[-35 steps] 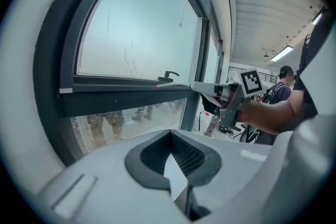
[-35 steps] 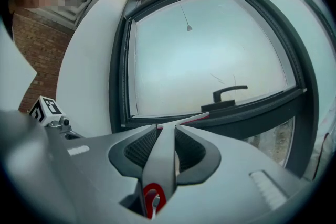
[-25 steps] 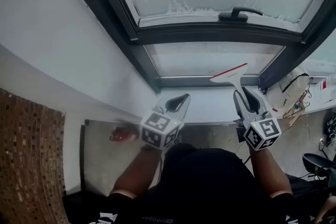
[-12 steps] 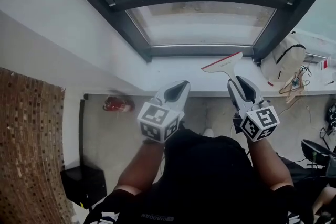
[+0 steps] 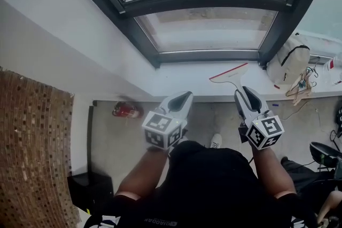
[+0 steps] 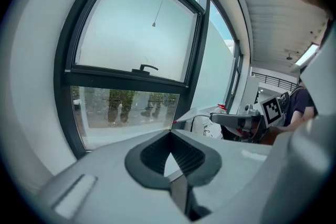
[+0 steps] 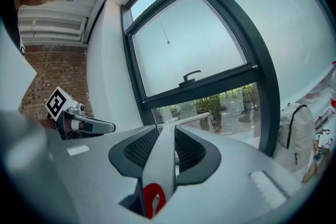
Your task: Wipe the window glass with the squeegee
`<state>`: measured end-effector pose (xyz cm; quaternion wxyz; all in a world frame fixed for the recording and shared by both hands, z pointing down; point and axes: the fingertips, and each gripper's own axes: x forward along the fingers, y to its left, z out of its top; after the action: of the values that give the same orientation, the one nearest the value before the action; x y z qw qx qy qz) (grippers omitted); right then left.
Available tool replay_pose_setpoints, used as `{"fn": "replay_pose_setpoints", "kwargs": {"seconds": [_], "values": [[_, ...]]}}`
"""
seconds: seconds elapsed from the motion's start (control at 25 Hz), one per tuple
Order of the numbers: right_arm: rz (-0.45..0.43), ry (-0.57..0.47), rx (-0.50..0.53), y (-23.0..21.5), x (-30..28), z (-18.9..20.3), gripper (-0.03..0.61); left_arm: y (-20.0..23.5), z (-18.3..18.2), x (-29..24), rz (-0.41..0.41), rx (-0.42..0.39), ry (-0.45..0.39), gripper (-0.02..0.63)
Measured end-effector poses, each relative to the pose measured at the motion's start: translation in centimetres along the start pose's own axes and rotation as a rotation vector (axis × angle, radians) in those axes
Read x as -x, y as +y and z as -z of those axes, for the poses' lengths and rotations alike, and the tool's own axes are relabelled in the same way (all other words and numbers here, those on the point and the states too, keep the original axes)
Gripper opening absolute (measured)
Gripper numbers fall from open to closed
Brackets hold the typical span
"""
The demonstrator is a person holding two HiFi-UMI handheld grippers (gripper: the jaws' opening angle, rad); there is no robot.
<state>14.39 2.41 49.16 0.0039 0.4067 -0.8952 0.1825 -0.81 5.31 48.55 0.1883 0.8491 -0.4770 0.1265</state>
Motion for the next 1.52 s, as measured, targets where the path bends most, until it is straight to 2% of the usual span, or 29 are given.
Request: {"fn": "replay_pose_setpoints", "kwargs": {"seconds": [0.28, 0.52, 0.88, 1.52], "values": [[0.025, -0.012, 0.019, 2.6, -0.8, -0.7, 0.126, 1.1, -0.6, 2.2, 0.042, -0.025, -0.006, 0.000], [0.007, 0.011, 0.052, 6.5, -2.4, 0.6, 0.126, 3.7, 0.6, 4.9, 0.038, -0.013, -0.010, 0.000], [-0.016, 0.024, 0.077, 9.9, -3.8, 1.1, 0.126, 5.6, 1.4, 7.2, 0.035, -0.002, -0.016, 0.000], [0.053, 0.009, 0.089, 9.6, -2.6, 0.8, 0.125, 5.4, 0.9, 7.4, 0.072, -0.019, -0.012, 0.000]]}}
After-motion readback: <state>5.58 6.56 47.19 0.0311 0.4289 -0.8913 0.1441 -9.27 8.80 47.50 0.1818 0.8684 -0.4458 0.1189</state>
